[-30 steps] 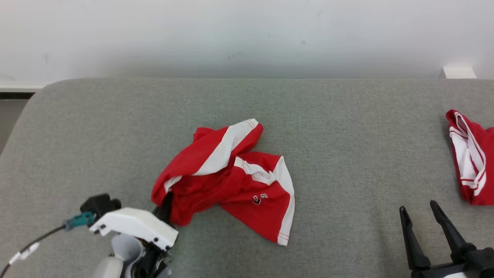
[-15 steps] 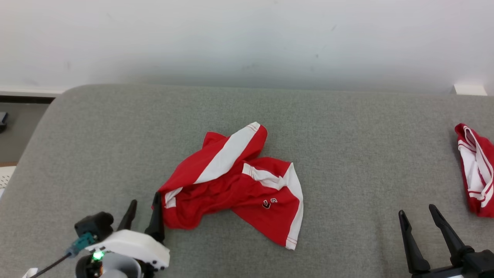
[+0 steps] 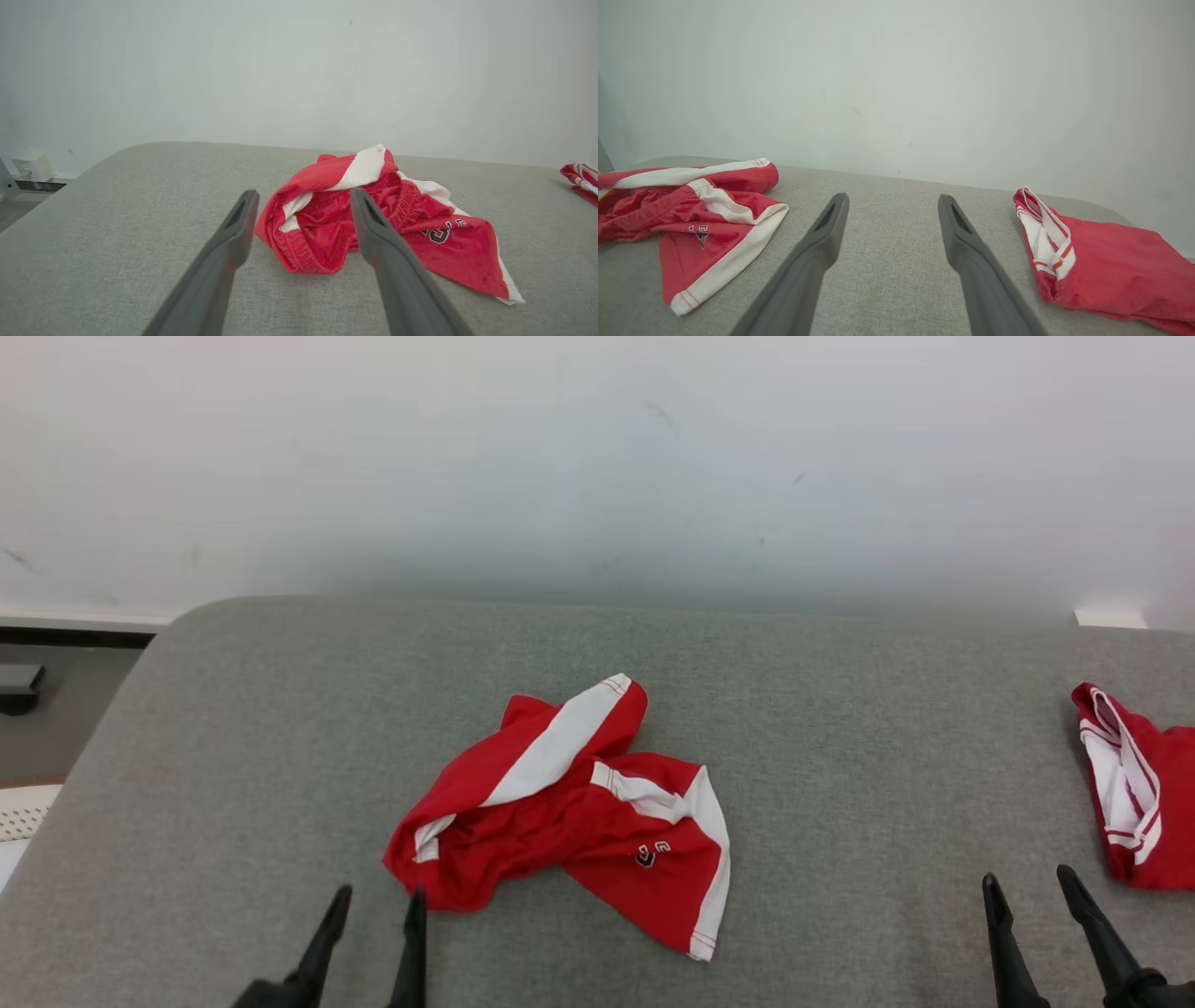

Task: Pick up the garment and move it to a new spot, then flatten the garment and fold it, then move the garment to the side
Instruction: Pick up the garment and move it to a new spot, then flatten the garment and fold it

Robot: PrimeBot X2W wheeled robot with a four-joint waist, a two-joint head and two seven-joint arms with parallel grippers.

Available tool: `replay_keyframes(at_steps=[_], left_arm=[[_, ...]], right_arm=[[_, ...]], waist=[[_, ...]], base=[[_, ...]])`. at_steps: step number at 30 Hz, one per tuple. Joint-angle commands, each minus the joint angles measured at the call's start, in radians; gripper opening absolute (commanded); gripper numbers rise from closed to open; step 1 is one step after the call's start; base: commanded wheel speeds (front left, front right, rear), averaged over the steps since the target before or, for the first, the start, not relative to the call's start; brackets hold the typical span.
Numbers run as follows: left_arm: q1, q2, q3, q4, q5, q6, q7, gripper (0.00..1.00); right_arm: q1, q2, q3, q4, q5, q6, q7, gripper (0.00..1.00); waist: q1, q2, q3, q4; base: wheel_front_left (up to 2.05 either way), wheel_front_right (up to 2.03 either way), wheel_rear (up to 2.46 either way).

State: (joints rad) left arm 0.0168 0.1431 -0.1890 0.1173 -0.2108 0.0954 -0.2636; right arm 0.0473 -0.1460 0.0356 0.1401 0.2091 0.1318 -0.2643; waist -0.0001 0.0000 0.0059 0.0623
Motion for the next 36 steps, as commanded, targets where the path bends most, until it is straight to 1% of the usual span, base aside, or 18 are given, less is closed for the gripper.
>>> replay_keyframes(at_steps=[1,7,16,27,31,36], left_arm=[[0.045,-0.016,0.016,-0.013,0.027,-0.013,0.0,1.0],[0.109,-0.05,0.056,0.02,0.062,-0.049,0.0,1.0],[0.128,-0.076,0.1,0.056,0.088,-0.083,0.0,1.0],[0.13,-0.087,0.134,0.073,0.108,-0.101,0.0,1.0],[0.126,-0.089,0.137,0.073,0.118,-0.1,0.0,1.0],[0.066,-0.09,0.122,0.071,0.114,-0.115,0.0,1.0]], right_arm=[[0.022,0.014,-0.01,-0.002,-0.012,-0.002,0.001,1.0],[0.06,0.059,-0.046,0.004,-0.016,-0.002,0.001,1.0],[0.073,0.077,-0.056,0.026,-0.019,-0.002,0.001,1.0],[0.07,0.086,-0.047,0.042,-0.017,-0.002,0.001,1.0],[0.064,0.086,-0.042,0.039,-0.02,-0.002,0.001,1.0],[0.047,0.083,-0.022,0.037,-0.019,-0.002,0.001,1.0]], waist=[[0.0001,0.0,-0.008,-0.008],[0.0001,0.0,-0.027,-0.028],[0.0001,0.0,-0.038,-0.04],[0.0001,0.0,-0.041,-0.053],[0.0001,0.0,-0.037,-0.061],[0.0001,0.0,-0.022,-0.085]], base=[[0.0,0.0,0.0],[0.0,0.0,0.0],[0.0,0.0,0.0],[0.0,0.0,0.0],[0.0,0.0,0.0],[0.0,0.0,0.0]])
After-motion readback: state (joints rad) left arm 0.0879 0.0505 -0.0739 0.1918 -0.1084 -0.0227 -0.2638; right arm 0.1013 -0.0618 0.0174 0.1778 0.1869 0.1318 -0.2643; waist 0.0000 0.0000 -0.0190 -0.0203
